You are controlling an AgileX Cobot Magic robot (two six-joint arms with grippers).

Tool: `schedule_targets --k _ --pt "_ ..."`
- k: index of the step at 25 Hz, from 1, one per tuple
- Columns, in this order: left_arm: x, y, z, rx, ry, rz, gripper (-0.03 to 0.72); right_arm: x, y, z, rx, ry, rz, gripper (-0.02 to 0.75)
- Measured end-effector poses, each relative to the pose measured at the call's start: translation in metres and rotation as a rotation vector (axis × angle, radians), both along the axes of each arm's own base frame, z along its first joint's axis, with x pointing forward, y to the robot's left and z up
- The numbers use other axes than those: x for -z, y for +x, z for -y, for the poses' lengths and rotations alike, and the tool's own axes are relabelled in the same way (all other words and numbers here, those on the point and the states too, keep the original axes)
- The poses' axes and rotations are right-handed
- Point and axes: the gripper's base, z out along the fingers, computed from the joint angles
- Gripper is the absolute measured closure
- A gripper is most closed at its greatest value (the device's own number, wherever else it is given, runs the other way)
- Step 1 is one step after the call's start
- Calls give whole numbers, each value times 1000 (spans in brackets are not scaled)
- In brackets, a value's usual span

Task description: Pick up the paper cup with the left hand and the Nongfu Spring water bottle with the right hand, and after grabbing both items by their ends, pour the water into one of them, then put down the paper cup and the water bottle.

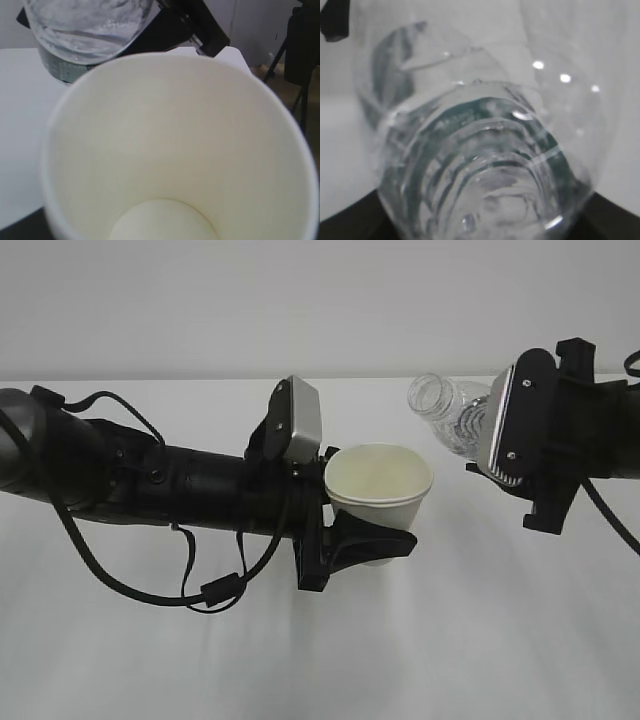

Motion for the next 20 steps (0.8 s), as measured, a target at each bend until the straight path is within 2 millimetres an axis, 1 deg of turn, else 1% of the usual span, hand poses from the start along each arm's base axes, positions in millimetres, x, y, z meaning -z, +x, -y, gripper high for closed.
schedule_targets --k 20 --pt "0 -6 2 58 -4 -23 246 -2 1 -1 -82 -109 50 248"
